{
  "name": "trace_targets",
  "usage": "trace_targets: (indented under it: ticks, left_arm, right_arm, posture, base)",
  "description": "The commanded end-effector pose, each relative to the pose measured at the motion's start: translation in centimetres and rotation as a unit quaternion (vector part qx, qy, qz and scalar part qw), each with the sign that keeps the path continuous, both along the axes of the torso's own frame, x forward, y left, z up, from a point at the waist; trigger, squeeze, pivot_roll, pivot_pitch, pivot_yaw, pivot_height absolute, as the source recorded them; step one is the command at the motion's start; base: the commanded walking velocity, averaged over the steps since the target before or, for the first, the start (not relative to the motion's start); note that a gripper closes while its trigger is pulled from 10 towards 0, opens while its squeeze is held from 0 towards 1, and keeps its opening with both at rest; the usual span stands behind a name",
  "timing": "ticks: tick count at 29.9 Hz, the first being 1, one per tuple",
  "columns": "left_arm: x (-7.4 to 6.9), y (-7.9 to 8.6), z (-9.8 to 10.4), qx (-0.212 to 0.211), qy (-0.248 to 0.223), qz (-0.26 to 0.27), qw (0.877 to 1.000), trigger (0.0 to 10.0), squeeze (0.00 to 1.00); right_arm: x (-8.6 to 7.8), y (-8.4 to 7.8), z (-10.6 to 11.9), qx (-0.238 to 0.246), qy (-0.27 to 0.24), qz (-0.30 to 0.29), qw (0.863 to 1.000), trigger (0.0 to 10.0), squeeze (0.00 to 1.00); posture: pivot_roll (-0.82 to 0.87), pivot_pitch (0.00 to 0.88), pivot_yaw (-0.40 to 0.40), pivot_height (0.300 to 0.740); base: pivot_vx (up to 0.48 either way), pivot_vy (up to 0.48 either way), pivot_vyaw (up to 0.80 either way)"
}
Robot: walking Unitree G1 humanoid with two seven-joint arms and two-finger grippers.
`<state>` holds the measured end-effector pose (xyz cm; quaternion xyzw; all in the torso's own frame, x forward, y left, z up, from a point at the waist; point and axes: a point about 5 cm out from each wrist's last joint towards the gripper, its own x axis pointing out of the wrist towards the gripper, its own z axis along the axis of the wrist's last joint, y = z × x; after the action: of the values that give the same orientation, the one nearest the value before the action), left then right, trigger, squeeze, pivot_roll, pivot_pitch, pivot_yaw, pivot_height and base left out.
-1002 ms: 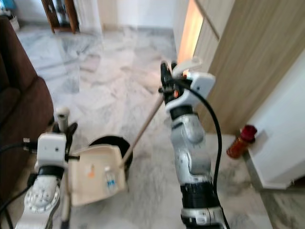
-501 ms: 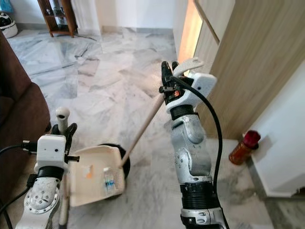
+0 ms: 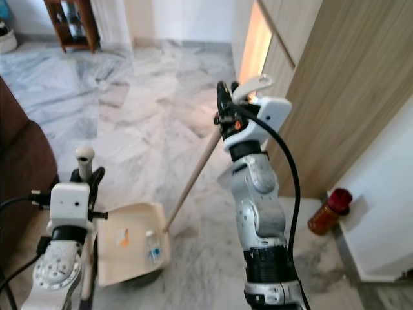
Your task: Sweep floor
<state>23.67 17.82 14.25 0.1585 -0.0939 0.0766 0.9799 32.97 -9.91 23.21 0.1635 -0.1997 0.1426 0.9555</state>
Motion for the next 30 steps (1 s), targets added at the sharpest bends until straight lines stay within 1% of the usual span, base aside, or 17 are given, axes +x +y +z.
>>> trace_targets:
  ticks: [1, 5, 12, 14, 15, 19, 21, 22, 26, 29, 30]
  left_arm:
    - [-0.1, 0.1, 1.0, 0.009, -0.023, -0.002, 1.0, 10.0, 0.0]
    - [-0.1, 0.1, 1.0, 0.008, -0.024, -0.003, 1.0, 10.0, 0.0]
    - [-0.1, -0.1, 0.9, 0.004, -0.026, -0.01, 1.0, 10.0, 0.0]
    - [-0.1, -0.2, 0.9, 0.004, -0.026, -0.012, 1.0, 10.0, 0.0]
    - [-0.1, -0.2, 0.9, 0.004, -0.026, -0.012, 1.0, 10.0, 0.0]
    - [0.0, -0.2, 0.9, 0.002, -0.027, -0.013, 1.0, 10.0, 0.0]
    - [0.0, -0.2, 0.9, 0.002, -0.028, -0.013, 1.0, 10.0, 0.0]
    - [0.0, -0.2, 0.9, 0.0, -0.03, -0.013, 0.999, 10.0, 0.0]
    - [0.0, -0.3, 1.0, 0.0, -0.032, -0.014, 0.999, 10.0, 0.0]
    - [0.1, -0.3, 1.0, -0.001, -0.032, -0.014, 0.999, 10.0, 0.0]
    - [0.1, -0.3, 1.0, -0.002, -0.032, -0.014, 0.999, 10.0, 0.0]
  right_arm:
    - [-0.4, 0.7, 2.1, 0.024, -0.044, 0.011, 0.999, 10.0, 0.0]
    - [-0.5, 0.7, 2.4, 0.025, -0.048, 0.012, 0.998, 10.0, 0.0]
    - [-0.8, 1.1, 3.2, 0.018, -0.071, 0.019, 0.997, 10.0, 0.0]
    - [-1.1, 1.6, 3.5, 0.01, -0.082, 0.029, 0.996, 10.0, 0.0]
    - [-1.1, 1.6, 3.5, 0.01, -0.082, 0.029, 0.996, 10.0, 0.0]
    - [-1.5, 2.4, 4.0, 0.018, -0.094, 0.043, 0.995, 10.0, 0.0]
    - [-1.8, 3.1, 4.8, 0.029, -0.103, 0.056, 0.993, 10.0, 0.0]
    - [-2.1, 3.5, 5.6, 0.037, -0.115, 0.065, 0.991, 10.0, 0.0]
    - [-2.5, 4.1, 6.4, 0.041, -0.133, 0.077, 0.987, 10.0, 0.0]
    - [-2.9, 4.7, 6.8, 0.03, -0.151, 0.085, 0.984, 10.0, 0.0]
    - [-3.2, 5.1, 6.9, 0.024, -0.161, 0.089, 0.983, 10.0, 0.0]
  posture:
    - [0.1, 0.074, -0.048, 0.74]
    - [0.1, 0.074, -0.047, 0.74]
    - [0.1, 0.073, -0.045, 0.74]
    - [0.1, 0.074, -0.046, 0.74]
    - [0.1, 0.074, -0.046, 0.74]
    - [0.1, 0.075, -0.047, 0.74]
    - [0.1, 0.074, -0.048, 0.74]
    - [0.1, 0.074, -0.048, 0.74]
    - [0.1, 0.072, -0.049, 0.74]
    - [0.1, 0.072, -0.05, 0.74]
    - [0.1, 0.071, -0.05, 0.74]
  base:
    - [0.33, 0.0, 0.0]
    - [0.327, 0.0, 0.0]
    - [0.0, 0.0, 0.0]
    - [0.0, 0.0, 0.0]
    - [0.0, 0.0, 0.0]
    - [0.0, 0.0, 0.0]
    - [0.0, 0.0, 0.0]
    - [0.0, 0.0, 0.0]
    - [0.0, 0.0, 0.0]
    - [0.0, 0.0, 0.0]
    - [0.0, 0.0, 0.0]
